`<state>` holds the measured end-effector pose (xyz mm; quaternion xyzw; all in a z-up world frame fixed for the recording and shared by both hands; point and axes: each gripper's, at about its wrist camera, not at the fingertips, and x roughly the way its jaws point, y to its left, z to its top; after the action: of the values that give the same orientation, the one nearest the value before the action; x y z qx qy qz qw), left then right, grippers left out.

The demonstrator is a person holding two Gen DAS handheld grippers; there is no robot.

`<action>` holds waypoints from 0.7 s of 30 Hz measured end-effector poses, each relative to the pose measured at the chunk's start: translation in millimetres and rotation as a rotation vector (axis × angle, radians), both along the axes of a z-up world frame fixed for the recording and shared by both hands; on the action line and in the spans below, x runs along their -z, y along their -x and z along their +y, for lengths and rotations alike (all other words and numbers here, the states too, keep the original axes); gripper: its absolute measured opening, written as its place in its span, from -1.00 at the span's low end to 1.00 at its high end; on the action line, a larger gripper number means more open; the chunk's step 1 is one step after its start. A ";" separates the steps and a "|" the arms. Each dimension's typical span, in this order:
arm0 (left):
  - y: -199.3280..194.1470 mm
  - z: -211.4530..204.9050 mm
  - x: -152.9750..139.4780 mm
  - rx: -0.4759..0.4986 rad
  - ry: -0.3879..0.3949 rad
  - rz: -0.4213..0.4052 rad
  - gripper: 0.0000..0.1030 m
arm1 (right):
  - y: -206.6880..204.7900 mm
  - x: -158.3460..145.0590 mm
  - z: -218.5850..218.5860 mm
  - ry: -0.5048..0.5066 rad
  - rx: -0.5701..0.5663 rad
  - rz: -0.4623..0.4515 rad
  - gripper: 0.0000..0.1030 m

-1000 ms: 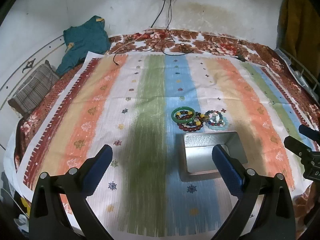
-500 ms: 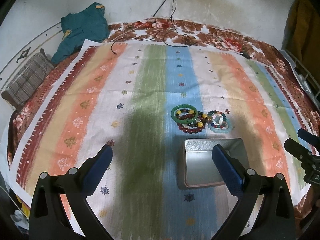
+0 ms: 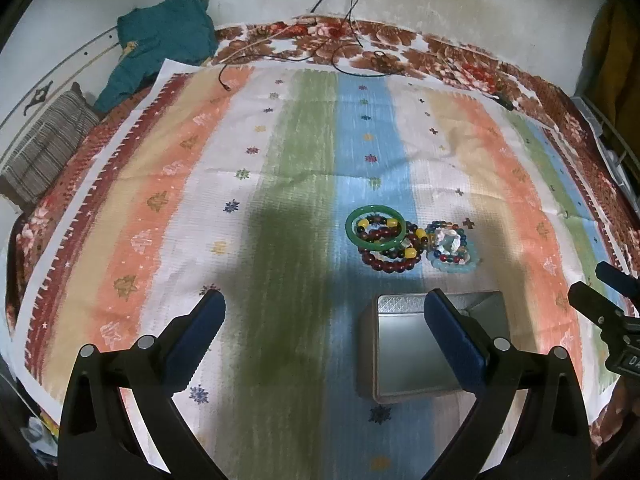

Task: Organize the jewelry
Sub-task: 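Move both tools toward the bracelets beside the silver tin, then close the left gripper on the green jade bangle while the right gripper grasps the multicolour bead bracelet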

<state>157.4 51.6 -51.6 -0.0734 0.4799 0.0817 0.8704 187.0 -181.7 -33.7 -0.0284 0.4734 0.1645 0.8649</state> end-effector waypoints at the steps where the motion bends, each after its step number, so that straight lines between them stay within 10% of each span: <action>1: -2.4 0.3 1.1 0.000 0.004 0.003 0.89 | -2.6 1.1 1.1 0.002 0.000 0.003 0.92; 21: -48.8 8.3 33.3 0.006 0.027 0.074 0.89 | -38.6 25.1 13.3 0.052 -0.006 0.049 0.92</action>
<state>206.2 60.0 -84.9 -0.0806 0.5130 0.0755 0.8512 225.6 -168.4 -58.8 -0.0483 0.4985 0.1552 0.8515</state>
